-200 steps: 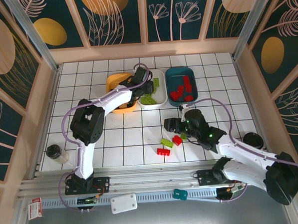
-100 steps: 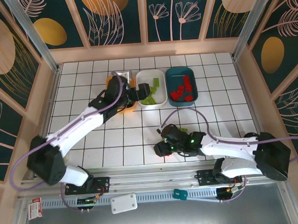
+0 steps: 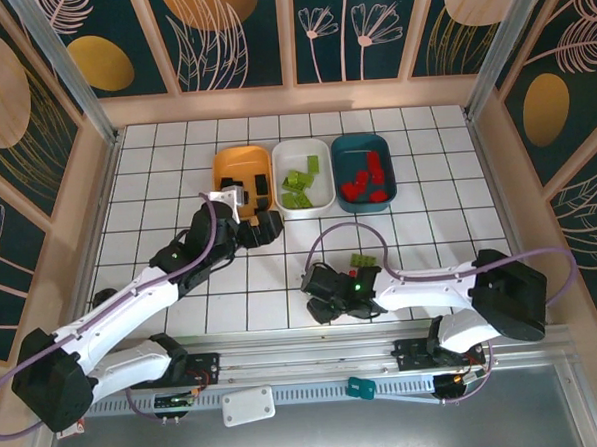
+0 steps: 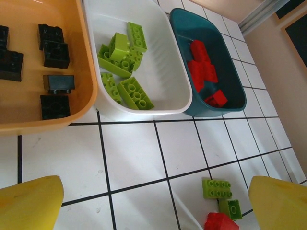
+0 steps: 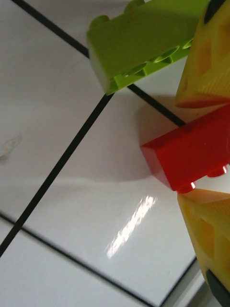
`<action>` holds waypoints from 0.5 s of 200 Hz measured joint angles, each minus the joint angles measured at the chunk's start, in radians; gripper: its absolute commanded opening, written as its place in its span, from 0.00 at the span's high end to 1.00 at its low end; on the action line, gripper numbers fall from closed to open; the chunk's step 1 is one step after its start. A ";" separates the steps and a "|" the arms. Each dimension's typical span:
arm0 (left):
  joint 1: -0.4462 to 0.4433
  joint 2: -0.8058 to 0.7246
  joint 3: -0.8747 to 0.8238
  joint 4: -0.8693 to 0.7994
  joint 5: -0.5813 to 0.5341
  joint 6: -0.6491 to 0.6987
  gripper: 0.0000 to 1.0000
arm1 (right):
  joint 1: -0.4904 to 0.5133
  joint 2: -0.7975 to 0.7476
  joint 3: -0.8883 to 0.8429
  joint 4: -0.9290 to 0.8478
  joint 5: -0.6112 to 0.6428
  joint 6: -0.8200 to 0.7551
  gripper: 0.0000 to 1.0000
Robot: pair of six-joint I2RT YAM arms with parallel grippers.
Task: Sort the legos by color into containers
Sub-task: Pick up the lego from the bottom-center of the table.
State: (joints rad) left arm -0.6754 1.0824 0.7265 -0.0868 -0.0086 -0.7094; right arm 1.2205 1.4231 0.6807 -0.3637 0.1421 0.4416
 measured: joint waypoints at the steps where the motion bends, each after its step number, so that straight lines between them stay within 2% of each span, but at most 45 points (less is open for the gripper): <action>1: 0.000 -0.001 0.000 0.000 0.000 0.000 0.02 | 0.000 0.003 0.000 -0.001 0.001 0.000 0.57; 45: 0.000 -0.020 -0.022 -0.002 0.000 -0.008 0.01 | 0.002 0.024 0.005 0.001 0.018 -0.018 0.81; 78: -0.002 -0.040 -0.042 -0.003 0.000 -0.014 0.01 | -0.013 -0.011 0.005 0.027 0.026 -0.027 0.87; 100: -0.012 -0.039 -0.064 -0.001 0.001 -0.019 0.01 | -0.093 -0.099 0.025 0.047 0.038 -0.049 0.90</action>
State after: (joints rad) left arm -0.6872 1.0431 0.6628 -0.0879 -0.0078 -0.7280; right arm 1.1271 1.3243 0.7055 -0.3164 0.1802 0.3927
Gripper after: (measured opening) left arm 0.986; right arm 0.234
